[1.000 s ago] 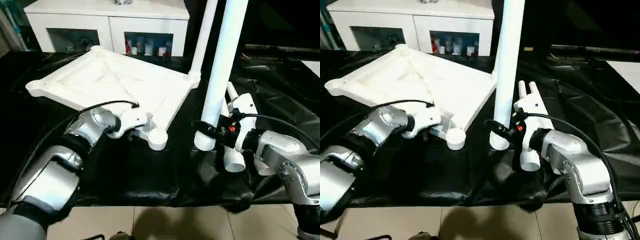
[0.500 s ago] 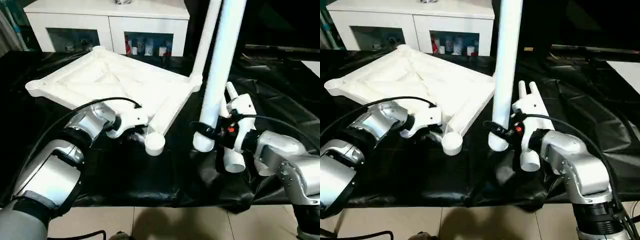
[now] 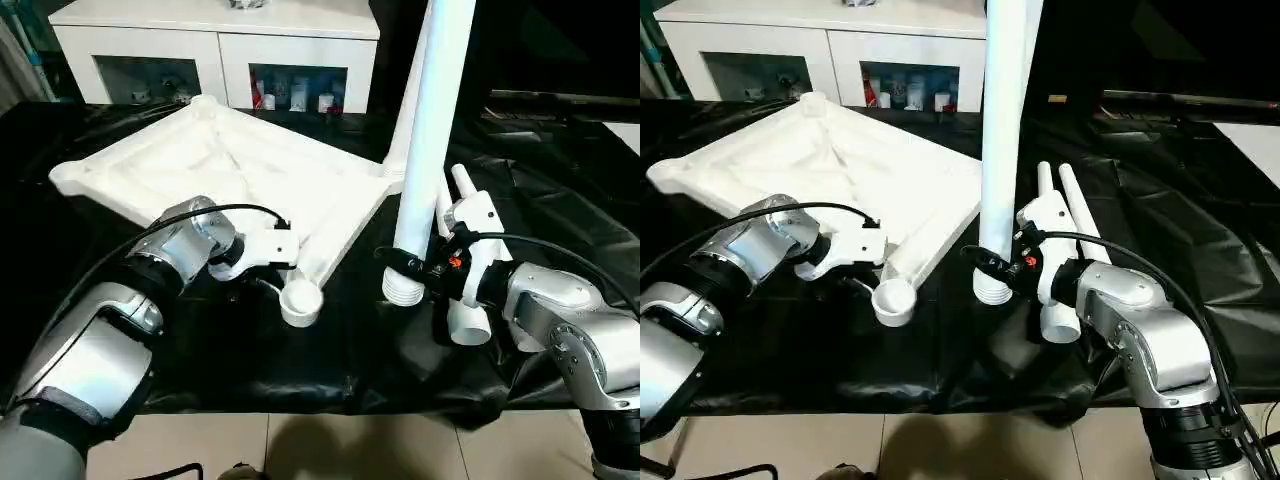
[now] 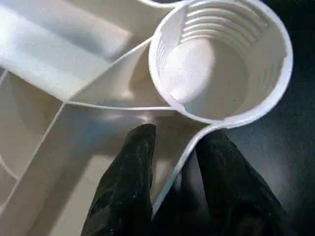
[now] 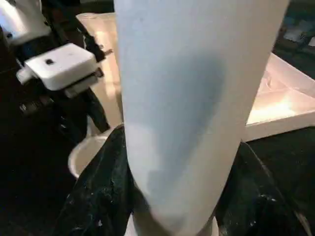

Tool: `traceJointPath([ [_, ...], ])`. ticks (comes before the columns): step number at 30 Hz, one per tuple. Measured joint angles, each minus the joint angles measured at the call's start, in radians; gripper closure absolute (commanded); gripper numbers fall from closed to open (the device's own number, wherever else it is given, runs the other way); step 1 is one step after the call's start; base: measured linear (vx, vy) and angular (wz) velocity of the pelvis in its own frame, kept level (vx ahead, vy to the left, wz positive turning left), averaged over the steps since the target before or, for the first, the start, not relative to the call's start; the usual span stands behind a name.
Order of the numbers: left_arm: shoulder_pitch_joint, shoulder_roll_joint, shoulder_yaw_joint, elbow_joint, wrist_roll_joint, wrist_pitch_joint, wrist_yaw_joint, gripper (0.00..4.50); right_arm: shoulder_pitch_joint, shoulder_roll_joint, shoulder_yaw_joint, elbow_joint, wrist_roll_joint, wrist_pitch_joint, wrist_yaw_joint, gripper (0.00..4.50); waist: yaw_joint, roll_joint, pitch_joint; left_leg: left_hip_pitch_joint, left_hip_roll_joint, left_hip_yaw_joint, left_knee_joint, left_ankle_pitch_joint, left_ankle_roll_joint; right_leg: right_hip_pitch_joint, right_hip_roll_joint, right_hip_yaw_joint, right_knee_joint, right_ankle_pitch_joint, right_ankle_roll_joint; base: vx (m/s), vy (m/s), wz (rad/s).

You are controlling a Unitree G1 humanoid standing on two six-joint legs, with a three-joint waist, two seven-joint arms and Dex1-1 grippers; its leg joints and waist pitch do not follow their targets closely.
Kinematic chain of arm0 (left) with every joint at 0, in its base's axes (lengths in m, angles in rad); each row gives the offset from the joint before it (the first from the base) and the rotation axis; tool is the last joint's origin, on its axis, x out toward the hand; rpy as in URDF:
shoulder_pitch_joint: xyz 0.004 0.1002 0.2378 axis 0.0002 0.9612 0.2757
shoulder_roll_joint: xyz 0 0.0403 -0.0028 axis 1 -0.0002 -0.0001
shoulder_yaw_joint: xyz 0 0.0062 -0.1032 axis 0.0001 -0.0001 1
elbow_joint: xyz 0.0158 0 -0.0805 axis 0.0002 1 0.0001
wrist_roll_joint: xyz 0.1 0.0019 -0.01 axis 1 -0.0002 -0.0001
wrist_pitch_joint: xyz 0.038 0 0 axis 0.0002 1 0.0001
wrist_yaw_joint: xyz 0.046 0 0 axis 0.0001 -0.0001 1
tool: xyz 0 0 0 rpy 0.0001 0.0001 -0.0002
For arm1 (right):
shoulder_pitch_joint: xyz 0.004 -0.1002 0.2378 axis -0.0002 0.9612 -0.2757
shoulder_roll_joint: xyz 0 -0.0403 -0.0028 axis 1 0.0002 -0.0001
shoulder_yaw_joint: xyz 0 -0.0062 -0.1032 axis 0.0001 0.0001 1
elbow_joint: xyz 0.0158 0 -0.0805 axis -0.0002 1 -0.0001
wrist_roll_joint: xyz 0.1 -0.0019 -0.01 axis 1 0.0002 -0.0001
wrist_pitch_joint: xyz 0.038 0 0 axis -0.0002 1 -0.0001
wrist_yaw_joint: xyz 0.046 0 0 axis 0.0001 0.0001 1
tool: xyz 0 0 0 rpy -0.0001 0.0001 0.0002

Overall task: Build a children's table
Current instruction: Insert table leg to table base

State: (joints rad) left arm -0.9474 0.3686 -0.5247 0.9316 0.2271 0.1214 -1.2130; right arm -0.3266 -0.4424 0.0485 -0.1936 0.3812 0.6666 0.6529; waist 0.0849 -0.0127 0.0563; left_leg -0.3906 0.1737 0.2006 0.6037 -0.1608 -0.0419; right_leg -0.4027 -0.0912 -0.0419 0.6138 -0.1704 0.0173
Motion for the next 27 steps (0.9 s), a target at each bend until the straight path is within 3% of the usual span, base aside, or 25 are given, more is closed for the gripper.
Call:
traceJointPath([
  [7,0.076,-0.053,0.079,-0.105,-0.047,0.135,0.126,3.49,0.0,0.002,0.0,0.0,-0.004,-0.004,-0.003,2.64,-0.023,0.003,-0.002,0.005,0.0,0.0,0.0,0.0,0.0,0.002,0.0,-0.001,0.0,0.001,-0.001,0.0,0.0,0.0],
  [13,0.143,-0.075,0.121,-0.184,-0.059,0.129,0.203,3.9,0.0,0.003,0.0,0.003,-0.004,-0.014,-0.011,2.64,-0.03,0.003,-0.002,0.005,0.0,0.0,0.0,0.0,0.0,0.002,0.0,-0.001,-0.001,0.001,-0.001,0.0,0.0,0.0],
  [14,0.156,-0.076,0.124,-0.193,-0.059,0.109,0.213,3.59,0.0,0.004,0.0,0.004,-0.005,-0.015,-0.011,2.64,-0.031,0.003,-0.002,0.005,0.0,0.0,0.0,0.0,0.0,0.002,0.0,-0.001,-0.001,0.001,-0.001,0.0,0.0,0.0],
  [20,0.219,-0.06,0.135,-0.259,-0.081,0.06,0.222,3.21,0.0,0.009,0.001,0.021,-0.017,-0.025,-0.012,2.64,-0.029,0.002,-0.001,0.002,0.0,0.0,-0.001,0.0,0.0,0.0,0.0,-0.002,-0.002,0.001,-0.001,0.0,0.0,0.0],
  [21,0.219,-0.054,0.136,-0.264,-0.084,0.062,0.215,2.93,0.0,0.008,0.001,0.023,-0.019,-0.026,-0.012,2.64,-0.028,0.002,-0.001,0.002,0.0,0.0,-0.001,0.0,0.0,0.0,0.0,-0.002,-0.002,0.001,-0.001,0.0,0.0,0.0],
  [27,0.218,-0.006,0.163,-0.265,-0.094,0.059,0.17,2.89,-0.005,0.01,0.003,0.044,-0.025,-0.043,-0.011,2.64,-0.026,0.002,-0.001,0.002,0.0,0.0,-0.002,0.0,0.0,0.0,0.0,-0.002,-0.002,0.001,-0.001,0.0,0.0,0.0],
])
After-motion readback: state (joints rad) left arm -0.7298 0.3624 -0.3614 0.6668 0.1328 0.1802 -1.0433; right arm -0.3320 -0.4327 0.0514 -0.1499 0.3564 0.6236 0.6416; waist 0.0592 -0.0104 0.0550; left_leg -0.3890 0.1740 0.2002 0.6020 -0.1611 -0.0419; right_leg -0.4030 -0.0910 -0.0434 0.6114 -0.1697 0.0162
